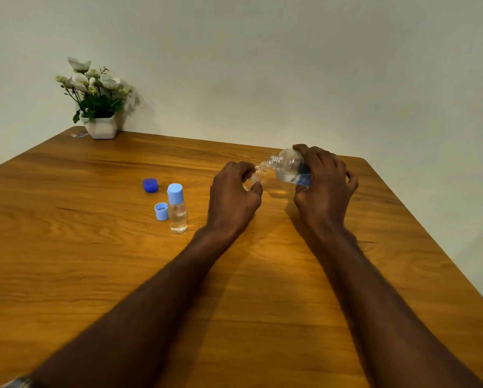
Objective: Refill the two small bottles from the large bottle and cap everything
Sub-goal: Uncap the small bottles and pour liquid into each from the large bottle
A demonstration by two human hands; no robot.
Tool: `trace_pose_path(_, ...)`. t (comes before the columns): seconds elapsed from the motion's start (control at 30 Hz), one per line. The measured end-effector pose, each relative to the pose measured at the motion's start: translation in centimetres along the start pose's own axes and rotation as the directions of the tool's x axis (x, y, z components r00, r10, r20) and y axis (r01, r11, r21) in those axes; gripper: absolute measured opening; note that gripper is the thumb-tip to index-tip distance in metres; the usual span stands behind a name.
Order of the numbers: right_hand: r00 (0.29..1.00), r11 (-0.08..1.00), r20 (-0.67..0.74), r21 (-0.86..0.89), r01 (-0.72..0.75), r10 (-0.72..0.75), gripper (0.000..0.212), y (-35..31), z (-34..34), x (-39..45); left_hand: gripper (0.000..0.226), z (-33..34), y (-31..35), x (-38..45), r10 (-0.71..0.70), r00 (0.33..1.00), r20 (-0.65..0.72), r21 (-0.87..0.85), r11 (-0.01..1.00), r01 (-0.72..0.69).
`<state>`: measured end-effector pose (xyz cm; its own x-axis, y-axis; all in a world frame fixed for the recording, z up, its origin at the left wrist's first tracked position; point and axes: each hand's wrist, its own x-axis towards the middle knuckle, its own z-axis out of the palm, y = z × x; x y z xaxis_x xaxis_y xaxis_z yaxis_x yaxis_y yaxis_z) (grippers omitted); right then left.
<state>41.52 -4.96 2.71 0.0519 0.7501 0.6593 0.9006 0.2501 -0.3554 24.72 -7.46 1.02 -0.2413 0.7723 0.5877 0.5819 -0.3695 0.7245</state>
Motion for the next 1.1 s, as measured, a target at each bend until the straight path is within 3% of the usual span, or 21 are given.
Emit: trace_pose_path(1.1,1.000,1.000,0.021,-0.005,0.017,-0.017,0.087,0.47,-0.35,0.06,0.035,0.17,-0.31,-0.12,0.009,1.000,0.019,0.046,0.999,-0.009)
